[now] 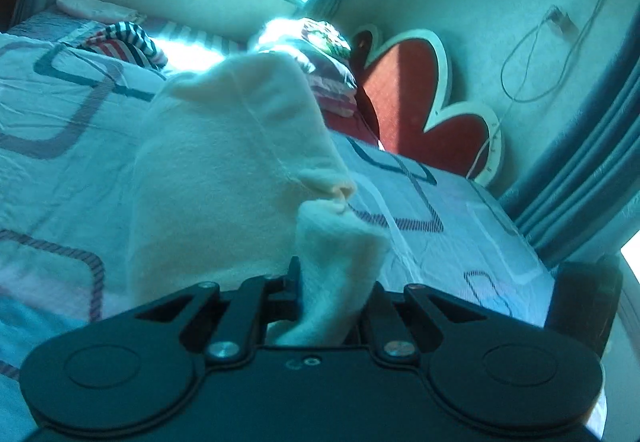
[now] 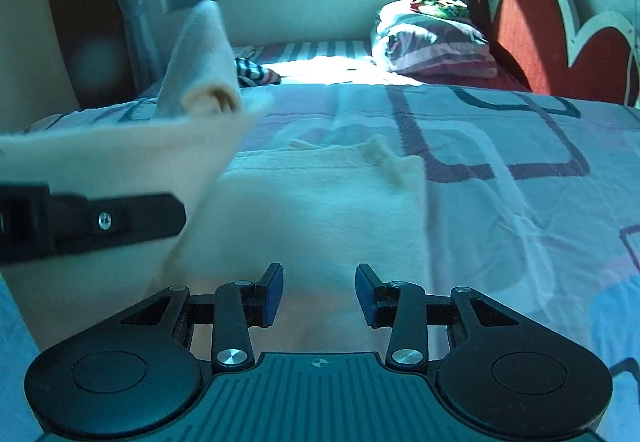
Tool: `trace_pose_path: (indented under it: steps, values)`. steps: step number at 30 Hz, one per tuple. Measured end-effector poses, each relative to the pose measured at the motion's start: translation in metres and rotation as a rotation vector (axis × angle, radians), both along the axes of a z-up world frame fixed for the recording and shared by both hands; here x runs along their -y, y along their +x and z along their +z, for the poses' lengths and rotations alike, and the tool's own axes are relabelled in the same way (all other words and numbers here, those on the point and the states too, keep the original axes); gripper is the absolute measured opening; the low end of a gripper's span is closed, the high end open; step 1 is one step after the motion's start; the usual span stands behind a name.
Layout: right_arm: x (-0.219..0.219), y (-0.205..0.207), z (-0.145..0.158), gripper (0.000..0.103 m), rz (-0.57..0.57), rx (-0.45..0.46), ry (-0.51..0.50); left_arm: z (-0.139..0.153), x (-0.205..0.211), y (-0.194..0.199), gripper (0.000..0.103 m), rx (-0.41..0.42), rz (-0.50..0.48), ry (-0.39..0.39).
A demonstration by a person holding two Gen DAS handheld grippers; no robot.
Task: Fold small clothes
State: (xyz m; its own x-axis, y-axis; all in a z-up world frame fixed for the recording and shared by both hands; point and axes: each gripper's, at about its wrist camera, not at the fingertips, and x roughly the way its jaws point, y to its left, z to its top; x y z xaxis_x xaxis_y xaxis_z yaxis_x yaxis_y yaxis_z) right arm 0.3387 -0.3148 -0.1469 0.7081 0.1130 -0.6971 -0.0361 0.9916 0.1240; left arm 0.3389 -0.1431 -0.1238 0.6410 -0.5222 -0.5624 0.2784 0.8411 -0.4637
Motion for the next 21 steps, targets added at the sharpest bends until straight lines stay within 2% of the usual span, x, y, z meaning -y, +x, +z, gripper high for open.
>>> trace_pose_path:
  steps: [3, 6, 9, 11, 13, 14, 16, 21]
  values:
    - [0.024, -0.012, 0.002, 0.040, -0.041, -0.011, -0.003, -0.016, 0.020, -0.007, 0.007, -0.035, -0.063, 0.044]
    - [0.044, -0.022, 0.007, 0.040, -0.074, -0.010, 0.030, -0.027, 0.030, -0.011, 0.015, -0.066, -0.094, 0.097]
    - [0.060, -0.030, 0.014, 0.040, -0.093, 0.004, 0.137, -0.028, 0.030, -0.018, 0.036, -0.085, -0.141, 0.127]
    - [0.063, -0.031, 0.022, 0.040, -0.085, 0.013, 0.201, -0.025, 0.023, -0.027, 0.061, -0.088, -0.172, 0.134]
    - [0.059, -0.028, 0.028, 0.041, -0.066, 0.025, 0.235, -0.018, 0.013, -0.037, 0.067, -0.084, -0.171, 0.135]
    - [0.055, -0.023, 0.030, 0.043, -0.056, 0.025, 0.252, -0.014, 0.005, -0.041, 0.068, -0.083, -0.158, 0.127]
    - [0.048, -0.018, 0.032, 0.075, -0.039, 0.032, 0.285, -0.006, -0.011, -0.043, 0.069, -0.073, -0.113, 0.106]
    - [0.031, 0.006, 0.024, 0.075, -0.003, -0.009, 0.353, 0.007, -0.058, -0.026, 0.069, -0.042, 0.098, 0.097]
